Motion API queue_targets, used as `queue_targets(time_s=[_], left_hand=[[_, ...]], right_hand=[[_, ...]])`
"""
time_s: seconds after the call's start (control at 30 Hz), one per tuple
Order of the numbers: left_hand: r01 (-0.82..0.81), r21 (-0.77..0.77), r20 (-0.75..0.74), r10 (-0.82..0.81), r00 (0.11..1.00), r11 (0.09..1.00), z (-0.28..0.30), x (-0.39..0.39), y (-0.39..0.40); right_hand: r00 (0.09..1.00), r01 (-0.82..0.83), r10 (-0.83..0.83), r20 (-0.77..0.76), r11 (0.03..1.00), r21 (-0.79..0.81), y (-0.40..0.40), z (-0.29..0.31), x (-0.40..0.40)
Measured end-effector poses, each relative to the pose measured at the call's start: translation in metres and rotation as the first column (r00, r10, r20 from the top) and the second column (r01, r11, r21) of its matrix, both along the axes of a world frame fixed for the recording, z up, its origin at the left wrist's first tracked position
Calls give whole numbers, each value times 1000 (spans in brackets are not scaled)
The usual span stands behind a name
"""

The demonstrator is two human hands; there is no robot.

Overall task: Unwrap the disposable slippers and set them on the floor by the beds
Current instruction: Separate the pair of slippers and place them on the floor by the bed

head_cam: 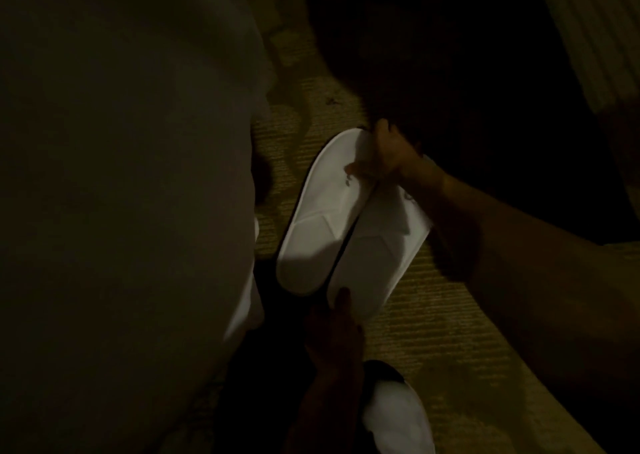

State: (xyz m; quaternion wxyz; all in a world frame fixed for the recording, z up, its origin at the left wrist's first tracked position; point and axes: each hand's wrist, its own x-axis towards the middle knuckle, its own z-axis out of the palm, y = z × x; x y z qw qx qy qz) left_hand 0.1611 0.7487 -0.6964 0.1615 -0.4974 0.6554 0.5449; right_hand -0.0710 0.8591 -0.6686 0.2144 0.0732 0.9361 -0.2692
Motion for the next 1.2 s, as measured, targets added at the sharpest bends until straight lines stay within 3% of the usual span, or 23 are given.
queue_targets(time_s=[0.07,0.27,0.43,0.53,0.67,0.73,0.8,0.87,0.97,1.03,1.13,1.2], left_hand=[[-32,-98,-92,23,995,995,-1,-7,-10],[-61,-336,-179,0,984,940,-2,-56,-42],[114,-572,-149,-240,959,812,12,-83,-45],[96,-583,-227,-275,934,807,8,-101,-51],[118,-557,-255,-305,918,822,8,-127,-52],[151,-597,-257,-366,894,788,11,-118,-45],[192,-574,-300,-423,855,796,12,-88,-31],[307,-541,-278,-512,813,783,16,-46,-12],[526,-688,-118,-793,598,499,14,-1,7],[622,-709,13,-876,482,332,7,10,3],[663,-715,79,-917,391,221,0,9,-17],[661,-729,97,-927,361,181,-1,4,-28]], right_hand=[[996,87,-88,-9,991,-98,8,-1,1],[953,299,-303,12,935,-188,56,-11,30],[907,404,-417,57,825,-396,80,-18,63],[892,432,-446,78,788,-439,86,-15,81],[750,655,-601,277,615,-439,76,-14,115],[747,665,-577,330,654,-361,58,-12,137],[753,657,-616,229,692,-299,40,-11,159],[731,677,-657,184,664,-316,23,-3,179],[714,683,-677,177,620,-386,6,0,197],[724,671,-669,166,628,-394,-1,-4,205],[794,601,-602,82,761,-245,-2,-6,208],[871,490,-490,-6,871,-51,0,-4,204]])
